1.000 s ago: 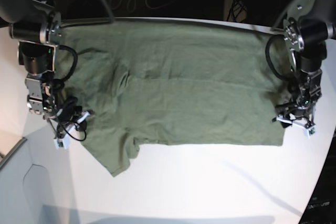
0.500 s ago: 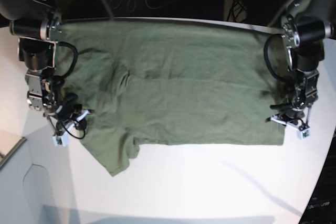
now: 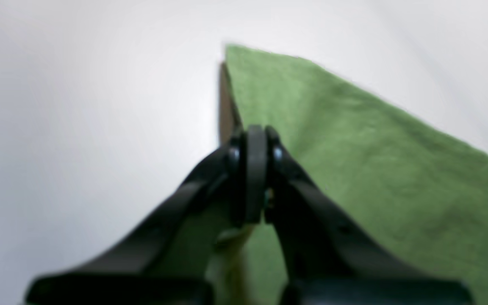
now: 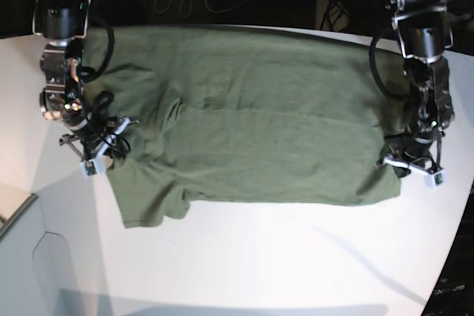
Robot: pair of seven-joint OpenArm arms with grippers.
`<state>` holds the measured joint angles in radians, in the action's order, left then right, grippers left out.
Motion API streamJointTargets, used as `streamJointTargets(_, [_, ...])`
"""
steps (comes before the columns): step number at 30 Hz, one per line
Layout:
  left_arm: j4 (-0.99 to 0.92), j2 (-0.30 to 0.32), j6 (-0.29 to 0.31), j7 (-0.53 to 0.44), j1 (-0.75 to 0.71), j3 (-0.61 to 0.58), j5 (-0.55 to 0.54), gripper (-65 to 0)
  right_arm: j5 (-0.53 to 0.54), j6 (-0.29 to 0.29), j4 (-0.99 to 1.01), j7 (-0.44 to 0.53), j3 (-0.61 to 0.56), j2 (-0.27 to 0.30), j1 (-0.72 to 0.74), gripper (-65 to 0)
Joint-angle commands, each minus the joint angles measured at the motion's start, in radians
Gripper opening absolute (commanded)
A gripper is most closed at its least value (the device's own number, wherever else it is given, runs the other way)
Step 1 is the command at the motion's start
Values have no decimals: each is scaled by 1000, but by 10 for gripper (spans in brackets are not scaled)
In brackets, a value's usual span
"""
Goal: Layout the t-shirt on the table in an organized manner, then fold the t-shirt properly
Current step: 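Grasp the shirt sides with both grippers and fold them toward the collar edge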
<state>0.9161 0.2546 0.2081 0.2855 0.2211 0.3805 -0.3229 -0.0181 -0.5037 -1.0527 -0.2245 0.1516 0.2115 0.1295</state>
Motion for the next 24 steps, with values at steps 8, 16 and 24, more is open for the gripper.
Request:
streamJointTargets(8, [143,16,11,-27,-81,39,-61,-649,16,-6,-238,26,147,-21,-113,-650])
streamJointTargets(16, [142,12,15,-27,-142,74,-61,-649,16,-6,-343,27,171,-19,-265,-650])
streamJointTargets(24, [140,10,14,-27,-183,71,-61,-646,14,-6,-303,27,168,-21,-307,-650])
